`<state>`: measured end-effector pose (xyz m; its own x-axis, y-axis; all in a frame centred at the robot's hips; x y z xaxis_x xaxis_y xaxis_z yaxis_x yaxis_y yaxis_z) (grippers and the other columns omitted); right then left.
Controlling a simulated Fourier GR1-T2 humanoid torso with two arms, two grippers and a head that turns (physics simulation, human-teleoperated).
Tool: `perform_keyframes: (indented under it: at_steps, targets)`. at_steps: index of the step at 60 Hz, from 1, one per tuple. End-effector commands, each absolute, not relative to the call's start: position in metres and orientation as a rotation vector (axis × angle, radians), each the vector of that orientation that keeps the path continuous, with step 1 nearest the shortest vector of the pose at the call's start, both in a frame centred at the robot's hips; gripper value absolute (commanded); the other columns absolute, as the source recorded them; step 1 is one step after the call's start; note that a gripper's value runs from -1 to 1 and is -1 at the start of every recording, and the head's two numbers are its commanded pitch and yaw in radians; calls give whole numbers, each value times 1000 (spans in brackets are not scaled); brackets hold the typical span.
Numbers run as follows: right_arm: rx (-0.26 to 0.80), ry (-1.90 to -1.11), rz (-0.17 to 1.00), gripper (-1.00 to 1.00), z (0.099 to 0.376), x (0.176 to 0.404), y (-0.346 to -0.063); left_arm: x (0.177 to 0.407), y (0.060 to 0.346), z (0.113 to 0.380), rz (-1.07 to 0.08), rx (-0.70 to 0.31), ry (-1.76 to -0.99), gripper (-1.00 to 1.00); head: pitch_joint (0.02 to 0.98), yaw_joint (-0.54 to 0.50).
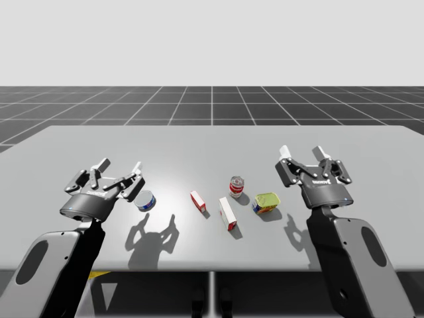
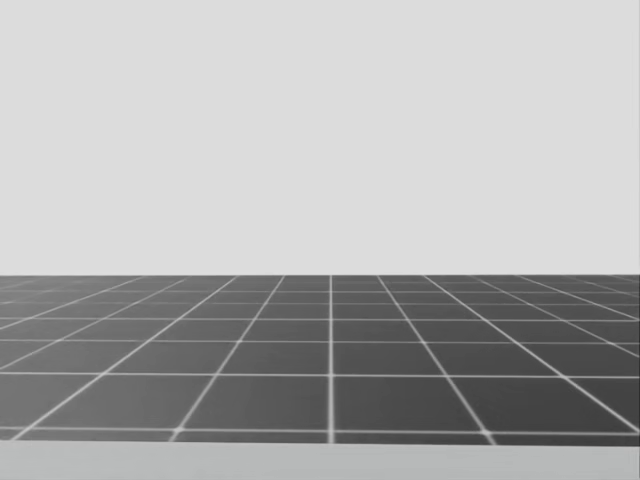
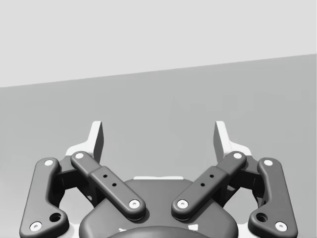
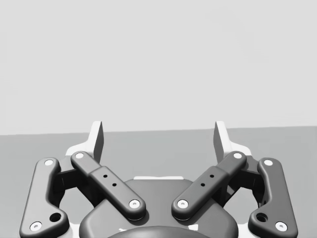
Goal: Pick up the pudding box and lift it.
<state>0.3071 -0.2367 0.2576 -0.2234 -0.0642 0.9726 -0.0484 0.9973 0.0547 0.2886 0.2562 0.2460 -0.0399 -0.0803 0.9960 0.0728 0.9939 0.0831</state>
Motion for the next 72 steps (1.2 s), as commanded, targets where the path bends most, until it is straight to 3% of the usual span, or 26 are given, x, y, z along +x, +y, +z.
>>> perform_keyframes:
  at_steps: [1,15,43,72]
  targets:
    - [78,-1824,-36,-1000,258,305,-236,289,256,246,-123,9,-1607,-1000,69,23]
    - [121,-1787,37,-1000,260,305,-236,289,256,246,-123,15,-1608,-1000,129,16]
    - [104,-1778,40,-1000,260,306,-234,289,257,246,-130,12,-1609,-1000,535,25]
    - [78,-1771,46,-1000,259,308,-235,289,255,246,-145,15,-1606,-1000,852,-58]
